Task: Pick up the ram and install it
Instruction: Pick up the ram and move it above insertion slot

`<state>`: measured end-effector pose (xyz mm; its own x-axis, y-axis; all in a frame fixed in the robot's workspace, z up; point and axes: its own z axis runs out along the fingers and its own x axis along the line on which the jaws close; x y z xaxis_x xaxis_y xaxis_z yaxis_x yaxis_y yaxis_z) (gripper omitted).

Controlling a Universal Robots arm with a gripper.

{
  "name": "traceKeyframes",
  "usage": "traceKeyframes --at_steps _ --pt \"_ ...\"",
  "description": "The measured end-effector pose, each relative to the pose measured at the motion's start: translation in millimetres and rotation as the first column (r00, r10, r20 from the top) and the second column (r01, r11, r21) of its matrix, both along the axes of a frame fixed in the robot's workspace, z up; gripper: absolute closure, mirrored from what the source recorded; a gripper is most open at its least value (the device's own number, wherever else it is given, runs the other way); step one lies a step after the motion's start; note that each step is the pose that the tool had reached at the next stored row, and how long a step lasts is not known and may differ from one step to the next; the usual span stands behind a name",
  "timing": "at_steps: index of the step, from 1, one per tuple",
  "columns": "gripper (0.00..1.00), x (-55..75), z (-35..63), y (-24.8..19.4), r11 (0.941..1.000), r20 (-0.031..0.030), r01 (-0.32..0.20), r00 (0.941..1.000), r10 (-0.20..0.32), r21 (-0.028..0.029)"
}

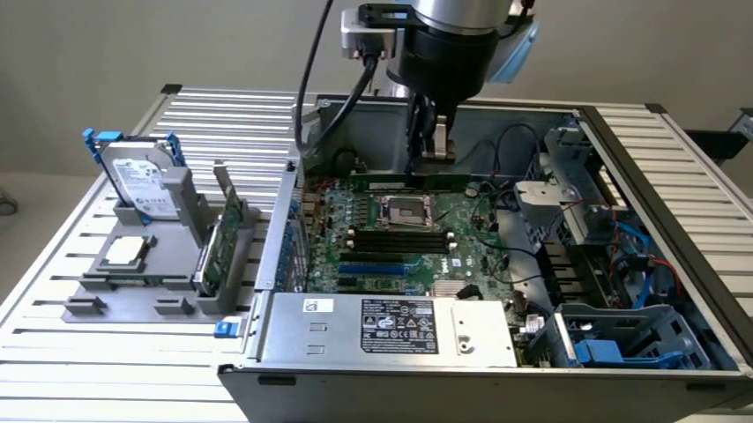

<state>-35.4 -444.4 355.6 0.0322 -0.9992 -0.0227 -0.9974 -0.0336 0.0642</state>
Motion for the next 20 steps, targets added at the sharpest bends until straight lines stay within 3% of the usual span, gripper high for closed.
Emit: traceKeyframes --at_steps 9,20 --pt "0.86 3.7 -16.2 12.6 0.9998 -0.0043 0.021 0.9998 -0.021 0.0" --pt "0.86 7.1 -36.1 23.8 0.998 -0.0123 0.064 0.9979 -0.064 -0.0005"
